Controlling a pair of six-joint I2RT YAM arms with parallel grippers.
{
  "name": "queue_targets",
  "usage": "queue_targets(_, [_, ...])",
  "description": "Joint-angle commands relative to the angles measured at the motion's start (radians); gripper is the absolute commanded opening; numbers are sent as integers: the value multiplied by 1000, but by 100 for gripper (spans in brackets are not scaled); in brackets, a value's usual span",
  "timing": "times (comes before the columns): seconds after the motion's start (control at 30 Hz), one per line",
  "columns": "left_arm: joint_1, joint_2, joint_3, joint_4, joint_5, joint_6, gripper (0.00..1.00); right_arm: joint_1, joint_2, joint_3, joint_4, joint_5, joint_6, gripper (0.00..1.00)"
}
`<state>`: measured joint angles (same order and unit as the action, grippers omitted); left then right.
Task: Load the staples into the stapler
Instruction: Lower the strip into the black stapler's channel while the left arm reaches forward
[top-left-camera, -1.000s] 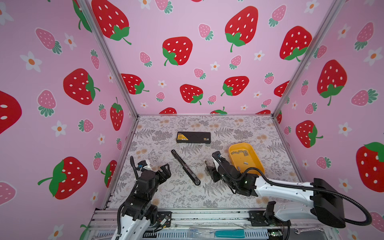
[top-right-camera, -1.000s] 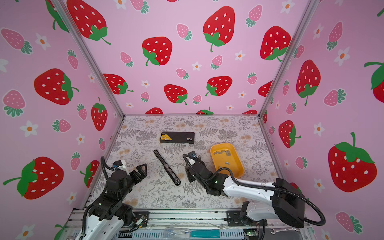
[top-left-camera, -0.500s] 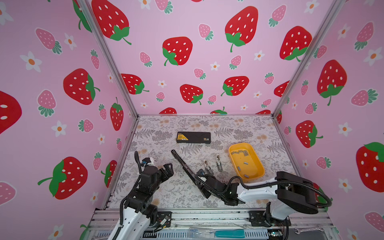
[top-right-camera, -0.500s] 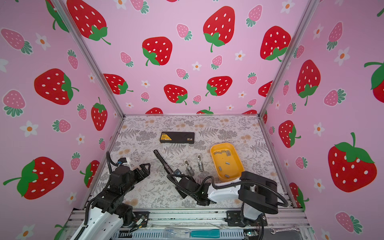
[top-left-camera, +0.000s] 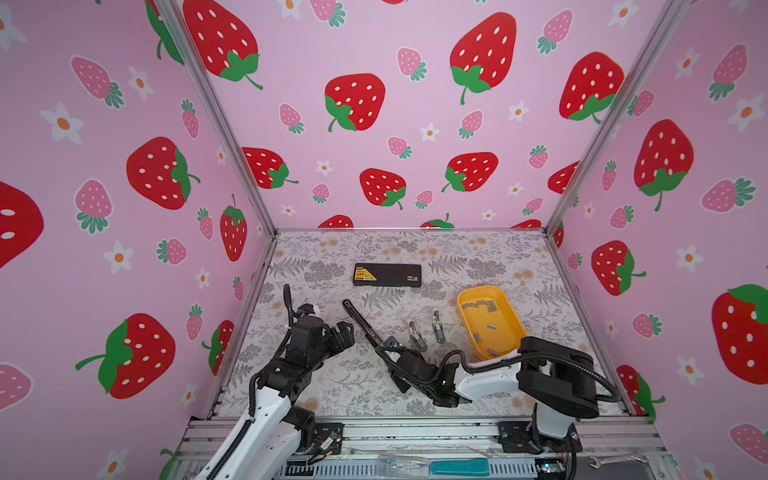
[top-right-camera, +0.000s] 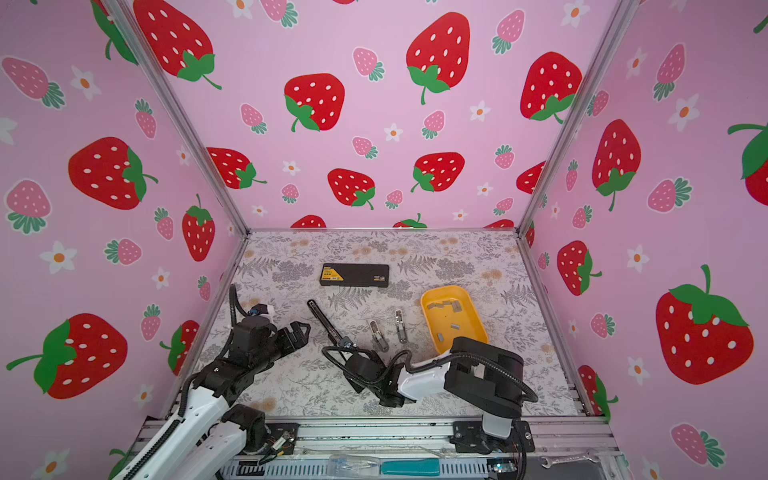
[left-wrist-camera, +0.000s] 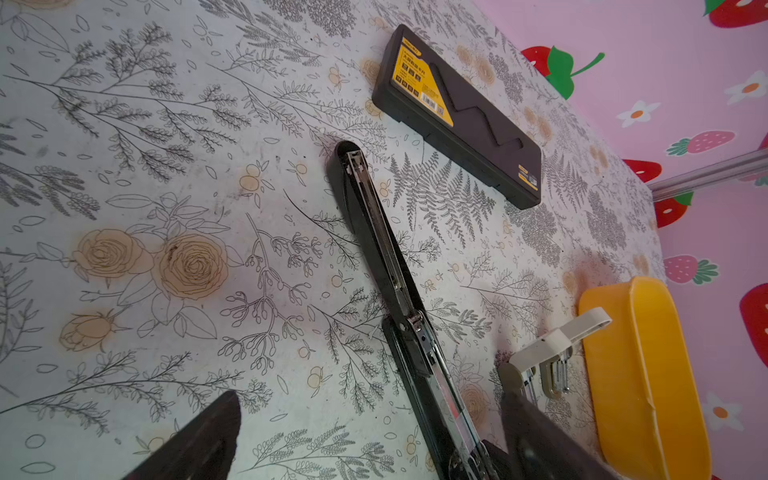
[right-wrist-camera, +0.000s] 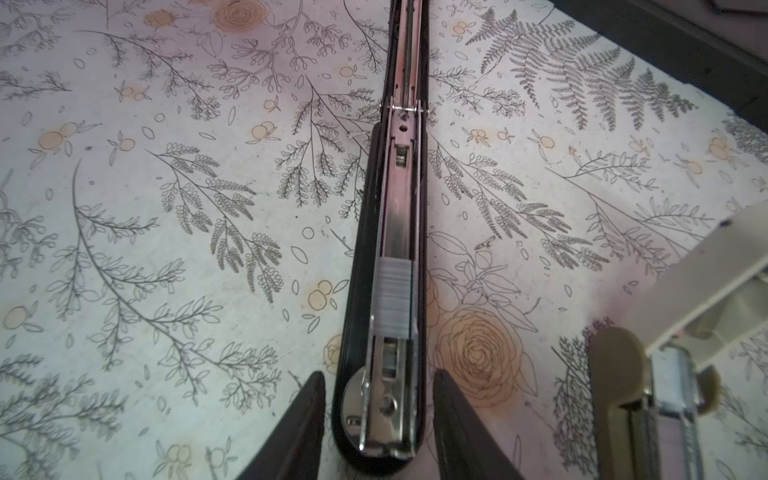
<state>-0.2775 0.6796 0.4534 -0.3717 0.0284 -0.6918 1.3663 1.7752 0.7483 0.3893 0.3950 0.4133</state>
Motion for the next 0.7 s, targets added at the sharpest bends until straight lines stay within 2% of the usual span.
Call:
queue_targets(0.0, [4,-3,4,62,20,13,99,-11,18,22,18,22,-11,40])
queue_targets(0.13, [4,0,-27,125,62,23,99,-10,37,28,28,20,-11,29])
queue_targets(0.33, [4,39,-83,219,70,-38,99,-10,39,31,39,11,-6,11])
queue_targets(0.47, [5,130,-108,308,79,-69,99,-13,14,28,20,-1,42,6])
queue_targets(0.67, [6,291,-128,447,55,-83,99,-15,-13,17,12,-81,133,1])
